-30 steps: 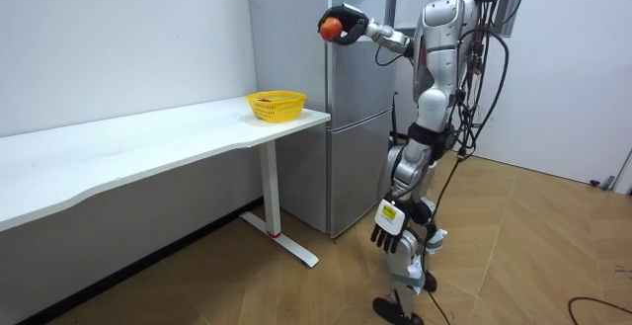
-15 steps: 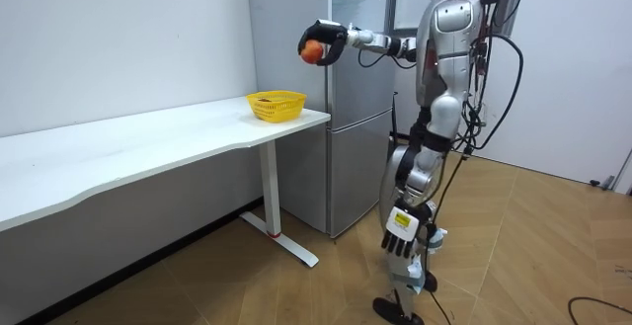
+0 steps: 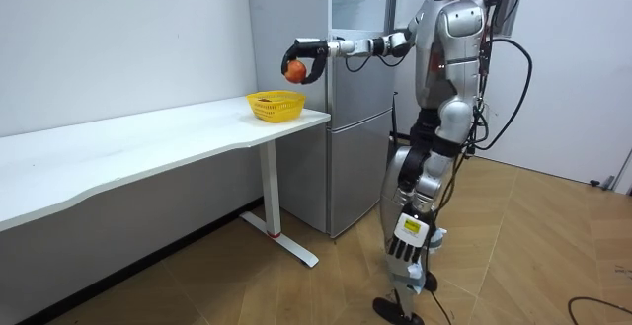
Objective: Retrieve from the upper fridge
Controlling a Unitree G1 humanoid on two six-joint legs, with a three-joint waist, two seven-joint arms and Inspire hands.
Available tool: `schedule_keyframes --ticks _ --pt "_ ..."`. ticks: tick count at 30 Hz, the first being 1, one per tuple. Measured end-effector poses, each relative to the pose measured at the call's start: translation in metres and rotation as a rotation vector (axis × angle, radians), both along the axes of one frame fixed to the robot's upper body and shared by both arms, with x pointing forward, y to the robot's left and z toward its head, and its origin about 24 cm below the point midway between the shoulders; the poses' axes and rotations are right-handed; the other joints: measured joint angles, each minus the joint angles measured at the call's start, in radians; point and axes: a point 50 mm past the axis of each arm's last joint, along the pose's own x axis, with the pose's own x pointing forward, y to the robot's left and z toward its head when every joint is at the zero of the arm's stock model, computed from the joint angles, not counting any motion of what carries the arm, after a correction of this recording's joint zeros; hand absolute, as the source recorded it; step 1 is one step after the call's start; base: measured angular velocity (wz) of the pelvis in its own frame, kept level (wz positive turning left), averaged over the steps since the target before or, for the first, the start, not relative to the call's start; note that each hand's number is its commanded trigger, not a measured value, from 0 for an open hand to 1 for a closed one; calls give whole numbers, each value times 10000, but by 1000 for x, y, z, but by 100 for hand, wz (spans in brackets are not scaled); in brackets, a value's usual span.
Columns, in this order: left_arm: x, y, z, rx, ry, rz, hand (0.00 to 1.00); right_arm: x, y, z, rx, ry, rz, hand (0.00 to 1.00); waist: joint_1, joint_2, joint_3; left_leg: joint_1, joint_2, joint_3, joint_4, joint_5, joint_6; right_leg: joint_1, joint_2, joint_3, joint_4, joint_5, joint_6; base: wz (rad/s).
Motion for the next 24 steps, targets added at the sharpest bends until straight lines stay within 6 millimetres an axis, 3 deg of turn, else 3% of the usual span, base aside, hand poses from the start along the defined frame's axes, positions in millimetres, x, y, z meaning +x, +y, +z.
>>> schedule_keyframes --ticks 6,14,15,16,17,18,24 --pt "5 1 1 27 -119 -38 0 1 -2 1 63 -122 -120 100 -30 -12 91 -190 -10 -145 150 -3 -4 -51 3 -100 0 0 0 7" --pt "11 5 3 175 -166 -407 0 8 -10 -9 -130 348 -576 100 -39 -32 95 -333 -30 -211 329 -5 -9 -66 1 -92 12 0 -1 3" --pt "12 5 3 175 -180 -417 0 9 -11 -10 -141 380 -602 96 -38 -31 96 -347 -30 -216 351 -6 -10 -67 3 -91 12 0 -1 0" --pt "12 5 3 173 -186 -421 0 9 -11 -10 -144 387 -608 63 -39 -27 99 -363 -30 -224 376 -6 -11 -67 5 -91 12 0 -1 3" --pt "12 4 3 174 -184 -464 0 9 -11 -10 -144 388 -610 53 -45 -17 106 -399 -30 -244 429 -12 -18 -73 11 -92 12 0 -1 5" --pt "13 4 3 175 -192 -481 0 9 -11 -10 -146 388 -611 3 -48 -15 107 -441 -31 -263 459 -12 -19 -92 15 -91 13 1 -2 5" --pt "13 4 4 253 -205 -547 0 10 -14 -12 -91 490 -655 0 -44 -15 105 -504 -60 -341 498 -11 -19 -117 10 -103 21 2 -4 4"
